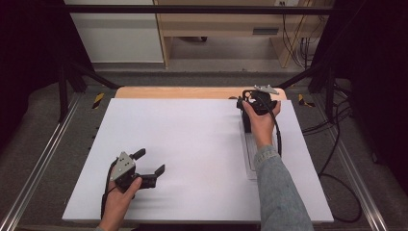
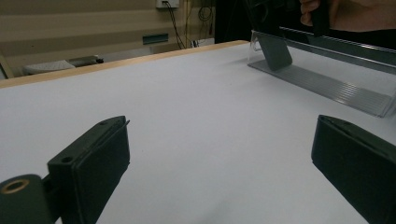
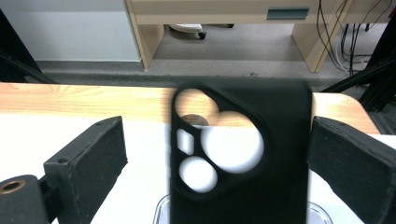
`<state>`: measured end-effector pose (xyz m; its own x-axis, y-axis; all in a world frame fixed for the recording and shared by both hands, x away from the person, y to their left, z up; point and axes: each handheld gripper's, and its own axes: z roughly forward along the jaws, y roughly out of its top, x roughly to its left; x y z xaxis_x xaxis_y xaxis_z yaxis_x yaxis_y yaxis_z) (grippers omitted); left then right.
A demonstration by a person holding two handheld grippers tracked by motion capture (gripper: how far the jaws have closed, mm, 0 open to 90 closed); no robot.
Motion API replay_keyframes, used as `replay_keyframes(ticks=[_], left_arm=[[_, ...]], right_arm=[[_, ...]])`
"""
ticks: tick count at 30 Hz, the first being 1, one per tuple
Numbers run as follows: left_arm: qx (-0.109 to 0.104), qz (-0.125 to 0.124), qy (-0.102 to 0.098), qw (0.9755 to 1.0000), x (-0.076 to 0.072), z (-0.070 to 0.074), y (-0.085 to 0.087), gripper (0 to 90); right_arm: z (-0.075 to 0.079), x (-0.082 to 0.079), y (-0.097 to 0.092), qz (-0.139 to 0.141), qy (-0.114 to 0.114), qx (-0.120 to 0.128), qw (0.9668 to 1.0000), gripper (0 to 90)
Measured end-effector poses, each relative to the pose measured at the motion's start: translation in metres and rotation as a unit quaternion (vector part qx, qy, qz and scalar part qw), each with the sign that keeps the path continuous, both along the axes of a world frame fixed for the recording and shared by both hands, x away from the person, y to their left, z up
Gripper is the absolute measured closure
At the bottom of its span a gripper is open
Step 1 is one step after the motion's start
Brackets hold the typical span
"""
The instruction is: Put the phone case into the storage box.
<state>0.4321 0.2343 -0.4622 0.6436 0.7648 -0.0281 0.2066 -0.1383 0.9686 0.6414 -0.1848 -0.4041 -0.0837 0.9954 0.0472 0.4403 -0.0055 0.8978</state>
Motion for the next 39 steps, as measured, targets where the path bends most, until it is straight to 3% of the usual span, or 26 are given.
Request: replay_keyframes(ticks=[20, 39], left_arm=[[0.001, 0.0, -0.001, 1.0, 0.0, 0.0, 0.0, 4.6], [0.002, 0.003, -0.003, 1.0, -0.001, 0.001, 0.001, 4.6]], right_arm=[[0.006, -0.005, -0.001, 0.002, -0.005, -0.015, 0.9999, 6.1], [0.014, -0.013, -0.003, 0.015, 0.003, -0.01, 0.9998, 7.2]])
